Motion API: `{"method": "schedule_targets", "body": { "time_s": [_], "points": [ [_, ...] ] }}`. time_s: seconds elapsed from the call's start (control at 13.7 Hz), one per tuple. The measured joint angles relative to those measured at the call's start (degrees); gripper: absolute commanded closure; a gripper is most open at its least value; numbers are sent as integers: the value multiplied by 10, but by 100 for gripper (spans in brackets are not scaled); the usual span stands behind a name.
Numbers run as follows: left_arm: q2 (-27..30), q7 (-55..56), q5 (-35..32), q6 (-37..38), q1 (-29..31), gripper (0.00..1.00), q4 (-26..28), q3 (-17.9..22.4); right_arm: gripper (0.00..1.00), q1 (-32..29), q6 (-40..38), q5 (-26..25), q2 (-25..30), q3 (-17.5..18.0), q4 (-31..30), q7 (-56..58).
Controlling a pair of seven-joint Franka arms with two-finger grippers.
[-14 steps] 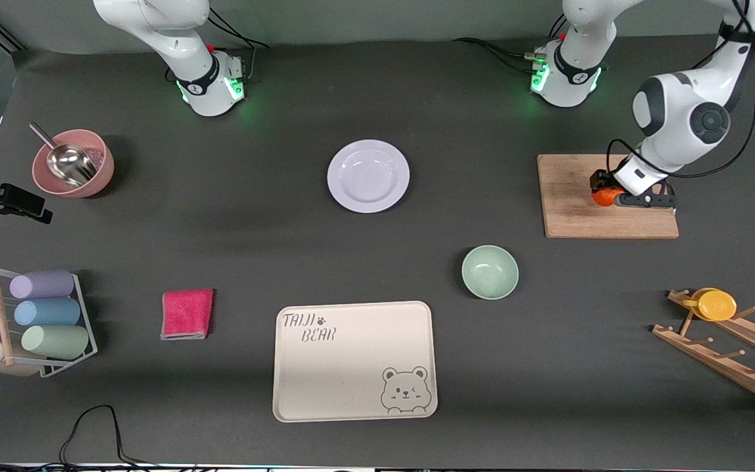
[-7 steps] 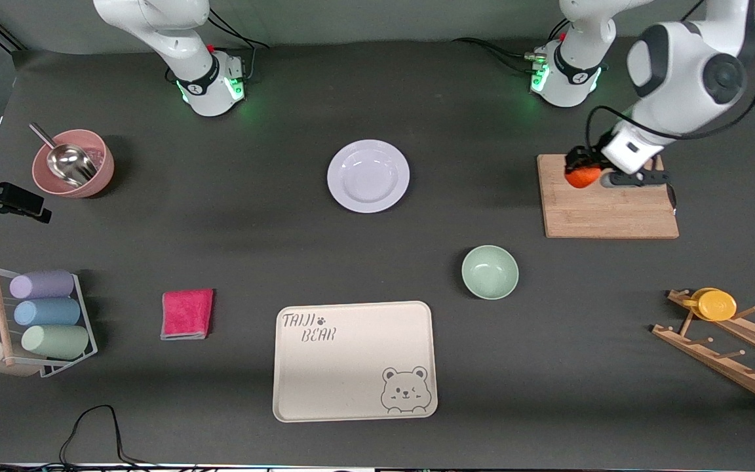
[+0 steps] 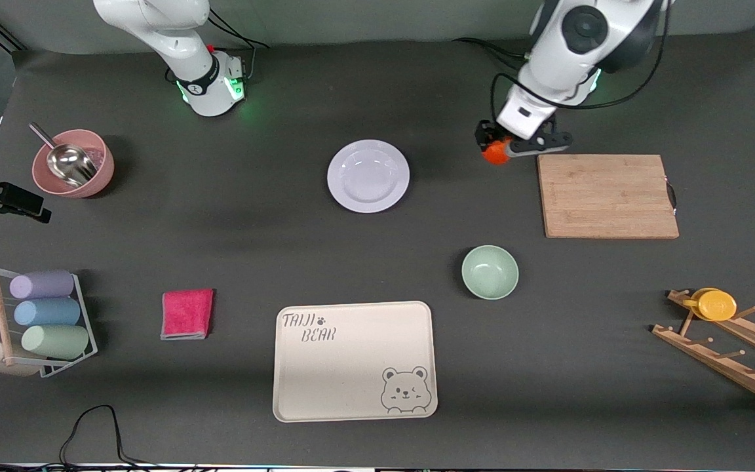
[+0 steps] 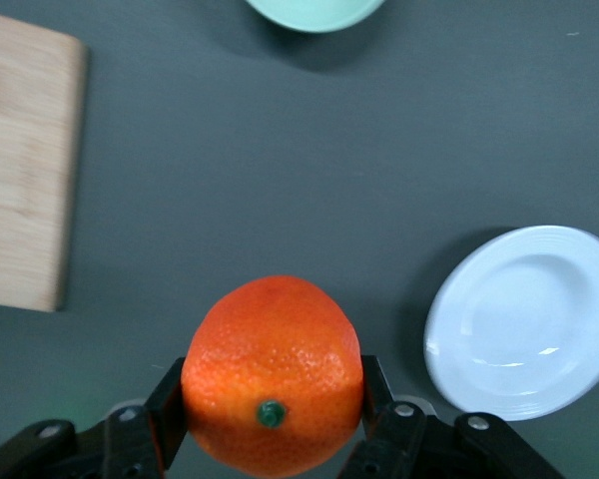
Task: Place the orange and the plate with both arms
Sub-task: 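Lift the orange and carry it over the white plate, then lower the orange onto the plate and open the left gripper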
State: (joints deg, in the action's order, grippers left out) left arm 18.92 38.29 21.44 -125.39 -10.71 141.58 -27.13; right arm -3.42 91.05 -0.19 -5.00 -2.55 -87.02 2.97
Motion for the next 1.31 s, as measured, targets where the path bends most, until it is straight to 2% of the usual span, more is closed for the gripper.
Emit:
{"method": "schedule_targets", "body": {
  "time_s": [0.15, 0.29, 0.51, 0.66, 0.8, 0.95, 1.09, 1.31],
  "points": [
    [-32, 82, 0, -45, -20, 84, -17, -43, 0, 0, 0, 0, 0, 0, 0, 0],
    [-78, 169, -14, -91, -23, 84, -32, -108, 0, 0, 0, 0, 0, 0, 0, 0],
    [-163, 326, -119, -110, -31, 84, -83, -170, 0, 0, 0, 0, 0, -1, 0, 0],
    [-242, 432, -223, -110, -49, 84, -143, -176, 0, 0, 0, 0, 0, -2, 0, 0],
    [-342, 537, -345, -102, -68, 84, -212, -174, 0, 0, 0, 0, 0, -3, 0, 0],
    [-447, 606, -438, -78, -88, 83, -278, -167, 0, 0, 0, 0, 0, -4, 0, 0],
    [-524, 624, -474, -71, -109, 76, -321, -157, 0, 0, 0, 0, 0, -4, 0, 0],
    [-568, 627, -483, -71, -154, 74, -362, -121, 0, 0, 0, 0, 0, -4, 0, 0]
  ]
}}
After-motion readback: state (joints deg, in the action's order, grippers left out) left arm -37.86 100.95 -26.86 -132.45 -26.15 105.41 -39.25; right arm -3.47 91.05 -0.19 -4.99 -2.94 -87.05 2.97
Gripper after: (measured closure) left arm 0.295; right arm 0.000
